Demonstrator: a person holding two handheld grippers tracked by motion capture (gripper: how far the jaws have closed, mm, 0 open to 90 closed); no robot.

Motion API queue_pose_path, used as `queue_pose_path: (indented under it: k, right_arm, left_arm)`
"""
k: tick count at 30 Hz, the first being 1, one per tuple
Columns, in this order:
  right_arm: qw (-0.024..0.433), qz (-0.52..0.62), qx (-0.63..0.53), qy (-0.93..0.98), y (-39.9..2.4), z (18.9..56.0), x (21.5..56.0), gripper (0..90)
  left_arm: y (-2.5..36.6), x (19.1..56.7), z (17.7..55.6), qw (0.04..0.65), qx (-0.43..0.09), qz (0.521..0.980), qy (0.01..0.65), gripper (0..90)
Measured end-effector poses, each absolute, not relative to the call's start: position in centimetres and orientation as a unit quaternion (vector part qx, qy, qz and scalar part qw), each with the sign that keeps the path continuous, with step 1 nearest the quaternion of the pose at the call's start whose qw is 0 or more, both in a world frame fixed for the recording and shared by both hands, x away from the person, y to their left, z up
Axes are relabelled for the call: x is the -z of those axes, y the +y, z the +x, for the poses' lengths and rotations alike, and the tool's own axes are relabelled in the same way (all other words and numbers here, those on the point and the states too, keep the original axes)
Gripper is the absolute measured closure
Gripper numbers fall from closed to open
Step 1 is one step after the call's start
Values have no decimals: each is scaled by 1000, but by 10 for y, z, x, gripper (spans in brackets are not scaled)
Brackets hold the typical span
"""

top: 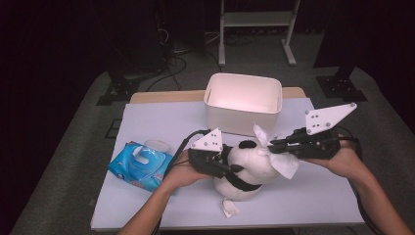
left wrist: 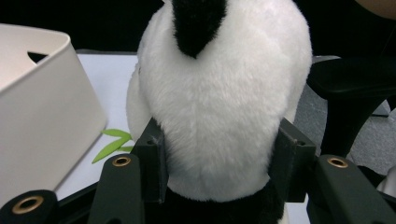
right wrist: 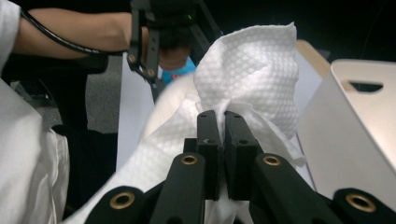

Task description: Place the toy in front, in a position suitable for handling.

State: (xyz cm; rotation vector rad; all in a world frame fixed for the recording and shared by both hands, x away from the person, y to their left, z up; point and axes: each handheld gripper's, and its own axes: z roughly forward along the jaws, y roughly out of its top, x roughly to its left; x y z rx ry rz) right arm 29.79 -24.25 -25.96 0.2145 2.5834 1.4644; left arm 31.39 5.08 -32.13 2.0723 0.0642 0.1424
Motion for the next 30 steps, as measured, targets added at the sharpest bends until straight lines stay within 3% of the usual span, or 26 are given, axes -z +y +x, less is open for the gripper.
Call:
queue_pose_path:
  k: [5,13,20,30]
  right_arm:
    - [90,47,-484,869,-221,298,249,856]
    - [77,89,-479,870,-248,299,270,855]
    - [84,65,-486,868,-233,296,261,856]
    - [67,110,-470,874,-259,298,298,857]
  left_arm:
    - [43,313,314,490,-68,869,13,473]
    - [55,317,315,494,-61,867,25,476]
    - [35,314,313,481,-63,874,10,471]
    - [37,340,320,504,-33,863,30,322]
